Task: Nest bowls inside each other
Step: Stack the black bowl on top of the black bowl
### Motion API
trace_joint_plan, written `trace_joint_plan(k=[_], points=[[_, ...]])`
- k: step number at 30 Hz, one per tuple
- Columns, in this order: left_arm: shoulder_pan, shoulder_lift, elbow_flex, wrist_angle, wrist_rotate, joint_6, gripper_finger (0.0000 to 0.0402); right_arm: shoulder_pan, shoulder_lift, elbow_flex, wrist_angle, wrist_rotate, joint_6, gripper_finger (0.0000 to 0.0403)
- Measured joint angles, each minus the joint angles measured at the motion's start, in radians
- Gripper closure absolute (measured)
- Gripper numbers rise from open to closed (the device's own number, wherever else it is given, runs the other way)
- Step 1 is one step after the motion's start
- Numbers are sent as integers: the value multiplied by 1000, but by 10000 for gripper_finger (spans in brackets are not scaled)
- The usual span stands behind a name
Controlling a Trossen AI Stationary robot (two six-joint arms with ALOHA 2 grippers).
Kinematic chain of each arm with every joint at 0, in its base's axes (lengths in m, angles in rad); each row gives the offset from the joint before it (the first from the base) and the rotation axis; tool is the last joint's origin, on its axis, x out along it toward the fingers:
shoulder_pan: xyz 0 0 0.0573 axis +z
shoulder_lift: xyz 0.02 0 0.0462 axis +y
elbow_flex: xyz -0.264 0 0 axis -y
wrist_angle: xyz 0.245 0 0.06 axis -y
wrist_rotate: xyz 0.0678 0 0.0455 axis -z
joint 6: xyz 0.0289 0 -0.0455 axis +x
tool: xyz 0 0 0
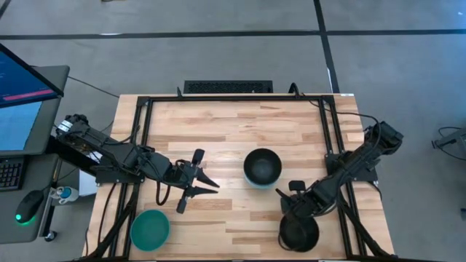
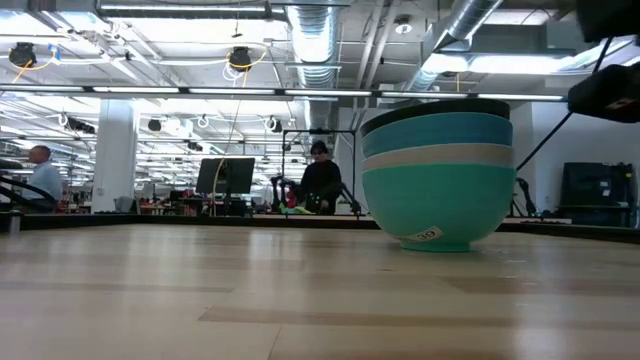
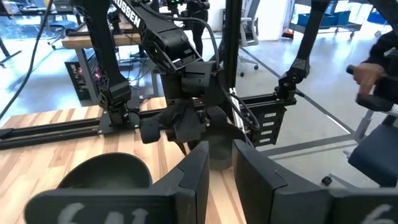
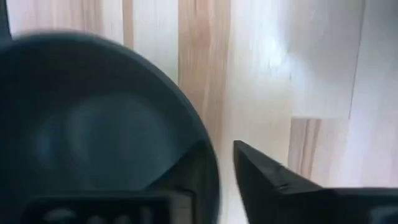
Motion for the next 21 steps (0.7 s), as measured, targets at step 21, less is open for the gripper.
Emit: trace_joint_plan(k=[21], points=[[0,0,0,-20,-11,-15,341,-70,35,131,-11,150,-12,392]])
